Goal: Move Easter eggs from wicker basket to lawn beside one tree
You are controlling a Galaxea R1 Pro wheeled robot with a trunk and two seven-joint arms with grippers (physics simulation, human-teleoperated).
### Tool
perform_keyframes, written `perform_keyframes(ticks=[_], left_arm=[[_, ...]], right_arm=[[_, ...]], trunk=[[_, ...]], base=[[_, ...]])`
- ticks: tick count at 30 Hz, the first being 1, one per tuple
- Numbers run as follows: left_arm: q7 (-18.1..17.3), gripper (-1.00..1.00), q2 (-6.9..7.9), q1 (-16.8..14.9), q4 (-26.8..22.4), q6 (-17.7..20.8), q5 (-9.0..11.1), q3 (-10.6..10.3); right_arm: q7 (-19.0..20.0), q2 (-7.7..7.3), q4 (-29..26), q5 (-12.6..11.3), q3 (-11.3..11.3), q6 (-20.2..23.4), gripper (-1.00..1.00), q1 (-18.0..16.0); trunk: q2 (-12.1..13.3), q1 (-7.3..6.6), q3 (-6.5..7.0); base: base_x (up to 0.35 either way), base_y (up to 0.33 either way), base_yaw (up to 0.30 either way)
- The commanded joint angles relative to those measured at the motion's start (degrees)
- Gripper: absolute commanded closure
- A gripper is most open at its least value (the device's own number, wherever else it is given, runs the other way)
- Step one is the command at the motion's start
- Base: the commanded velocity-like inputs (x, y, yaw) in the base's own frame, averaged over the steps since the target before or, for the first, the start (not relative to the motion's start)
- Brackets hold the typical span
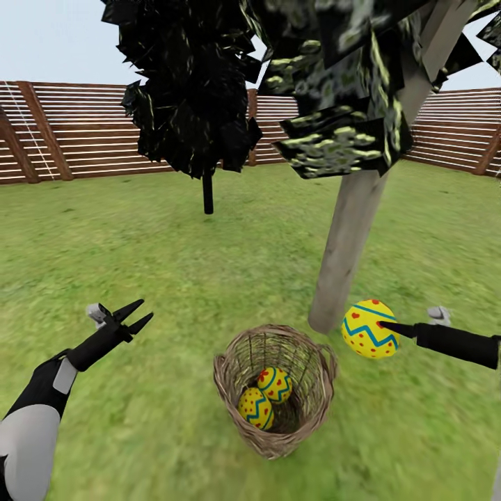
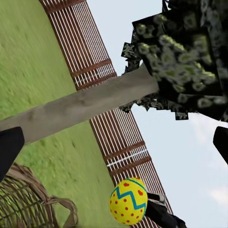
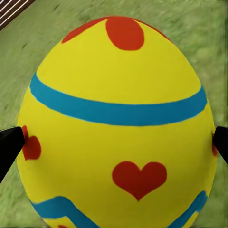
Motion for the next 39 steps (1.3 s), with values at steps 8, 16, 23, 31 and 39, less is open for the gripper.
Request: perform_keyframes(ticks=[8,16,23,31,39], left_arm=[[-0.16,-1.00,-2.70,-0.04,0.28,0.48,-0.15,0.12],[-0.24,-1.00,-4.70,-0.04,0.07,0.31,-0.15,0.07],[-1.93,-1.00,-4.69,-0.04,-0.01,0.36,-0.15,0.11],[-4.72,-1.00,-6.55,-0.04,-0.10,0.33,-0.16,-0.05],[-4.93,-1.00,-9.11,-0.04,-0.02,0.39,-0.26,-0.04]], right_arm=[[-12.94,0.30,1.43,0.52,0.13,-4.53,1.00,-0.07],[-16.01,1.52,1.52,0.67,1.57,-6.99,1.00,-0.07],[-22.34,2.32,4.01,0.52,1.74,-10.32,1.00,-0.07],[-27.95,2.35,5.64,0.55,6.17,-10.57,1.00,-0.07],[-33.72,2.39,12.64,0.52,11.51,-13.83,1.00,-0.07]], trunk=[[-0.02,-0.03,-0.05],[-0.02,-0.03,-0.05],[-0.02,-0.03,-0.05],[-0.02,-0.03,0.11],[-0.02,-0.03,0.18]], base=[[-0.019,-0.338,0.000],[0.000,-0.157,0.000],[0.000,-0.305,0.000],[0.007,-0.308,0.201],[0.104,-0.308,0.079]])
